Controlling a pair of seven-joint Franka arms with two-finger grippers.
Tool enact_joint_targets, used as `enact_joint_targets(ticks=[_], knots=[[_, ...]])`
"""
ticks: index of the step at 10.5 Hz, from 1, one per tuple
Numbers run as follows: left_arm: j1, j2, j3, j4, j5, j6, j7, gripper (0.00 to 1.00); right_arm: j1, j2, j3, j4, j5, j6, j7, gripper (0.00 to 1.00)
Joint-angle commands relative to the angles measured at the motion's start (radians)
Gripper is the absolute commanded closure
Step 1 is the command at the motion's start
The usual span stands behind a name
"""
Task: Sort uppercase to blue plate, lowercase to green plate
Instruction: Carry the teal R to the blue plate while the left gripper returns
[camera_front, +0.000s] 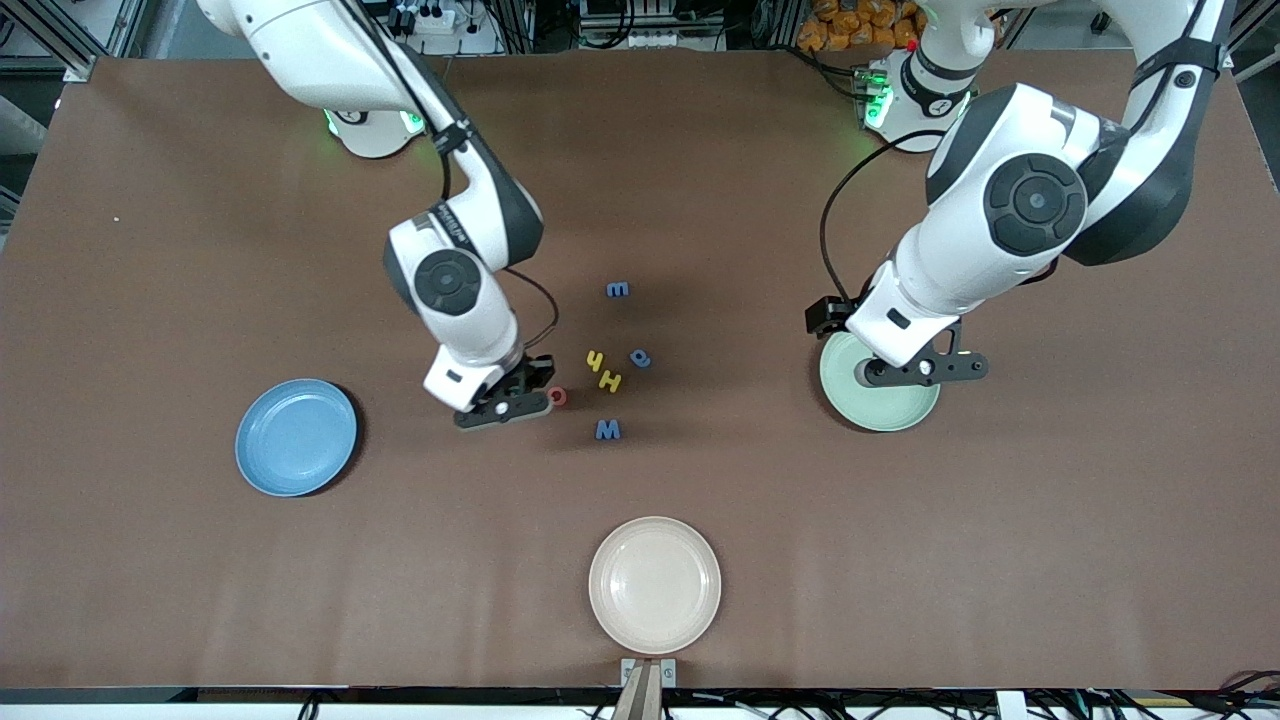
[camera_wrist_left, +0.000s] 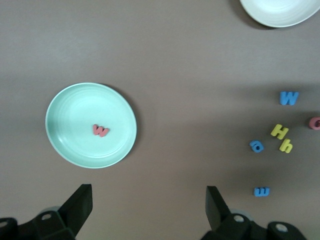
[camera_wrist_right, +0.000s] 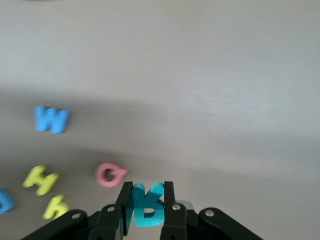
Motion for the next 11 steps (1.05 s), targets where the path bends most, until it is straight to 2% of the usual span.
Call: enact_joint_targets(ticks=[1, 4, 6, 9, 10, 11], knots=[[-0.067, 0.026, -0.003, -0.001, 0.033, 0.055, -0.063, 0.00, -0.113, -0.017, 0.013, -0.007, -0.012, -0.033, -0.062, 1.00], [-0.172, 0.097, 0.000, -0.012, 0.059, 0.154, -0.136, 0.00, -0.301, -0.008, 0.013, -0.005, -0.011, -0.031, -0.320, 1.00], [-0.244, 0.169, 0.000, -0.012, 0.187, 0.202, -0.202, 0.00, -0.392, 0.000, 0.013, -0.005, -0.011, -0.028, -0.494, 1.00], [-0.297, 0.253, 0.018, 0.010, 0.203, 0.265, -0.218, 0.00, -0.504, 0.025, 0.013, 0.005, -0.009, -0.021, -0.701, 1.00], [-0.338, 0.290, 0.044, 0.013, 0.203, 0.280, -0.244, 0.00, -0.533, 0.034, 0.013, 0.007, -0.006, -0.022, -0.737, 0.98], [-0.408, 0.325, 0.104, 0.029, 0.223, 0.293, -0.299, 0.00, -0.545, 0.045, 0.014, 0.006, 0.000, -0.025, -0.740, 0.80]])
